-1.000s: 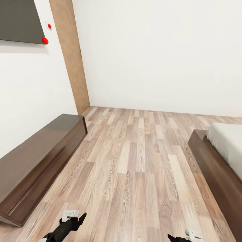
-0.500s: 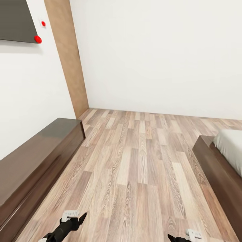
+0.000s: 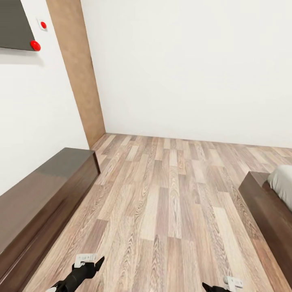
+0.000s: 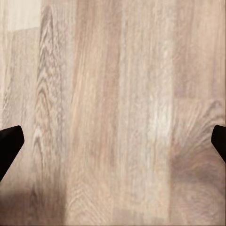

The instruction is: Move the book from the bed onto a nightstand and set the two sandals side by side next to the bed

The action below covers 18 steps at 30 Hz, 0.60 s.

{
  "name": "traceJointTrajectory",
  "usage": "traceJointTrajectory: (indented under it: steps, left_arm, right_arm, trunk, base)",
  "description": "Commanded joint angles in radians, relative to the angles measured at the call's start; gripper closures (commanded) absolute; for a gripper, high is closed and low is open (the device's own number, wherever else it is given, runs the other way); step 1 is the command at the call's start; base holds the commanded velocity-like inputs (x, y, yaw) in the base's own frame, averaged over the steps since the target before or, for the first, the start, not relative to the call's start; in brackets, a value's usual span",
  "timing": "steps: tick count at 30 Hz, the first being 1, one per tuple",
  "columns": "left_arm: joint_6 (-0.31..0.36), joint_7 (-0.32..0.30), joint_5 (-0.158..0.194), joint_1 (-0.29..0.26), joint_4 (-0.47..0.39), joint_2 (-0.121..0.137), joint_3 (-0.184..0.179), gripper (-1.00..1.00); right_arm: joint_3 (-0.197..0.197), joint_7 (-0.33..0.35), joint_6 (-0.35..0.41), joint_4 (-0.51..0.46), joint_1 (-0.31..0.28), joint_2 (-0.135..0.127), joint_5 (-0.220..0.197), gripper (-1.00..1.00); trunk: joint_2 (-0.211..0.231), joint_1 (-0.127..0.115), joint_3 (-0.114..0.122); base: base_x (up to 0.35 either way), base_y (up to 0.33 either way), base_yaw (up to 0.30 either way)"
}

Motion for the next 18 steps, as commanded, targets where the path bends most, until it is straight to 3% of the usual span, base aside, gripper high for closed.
traceJointTrajectory:
  steps: [1,18]
  left_arm:
    - [-0.005,-0.005,-0.01,-0.001,0.001,-0.001,0.008,-1.0]
    - [-0.006,-0.005,-0.01,-0.001,0.001,-0.001,0.008,-1.0]
  right_arm:
    - [-0.008,0.003,-0.005,0.0,-0.001,0.0,0.011,-1.0]
    - [-0.008,0.004,-0.005,-0.001,-0.001,0.0,0.011,-1.0]
  trunk:
    - [0.0,0.0,-0.001]
    - [0.0,0.0,-0.001]
  base:
    - [0.335,0.0,0.0]
    - [0.335,0.0,0.0]
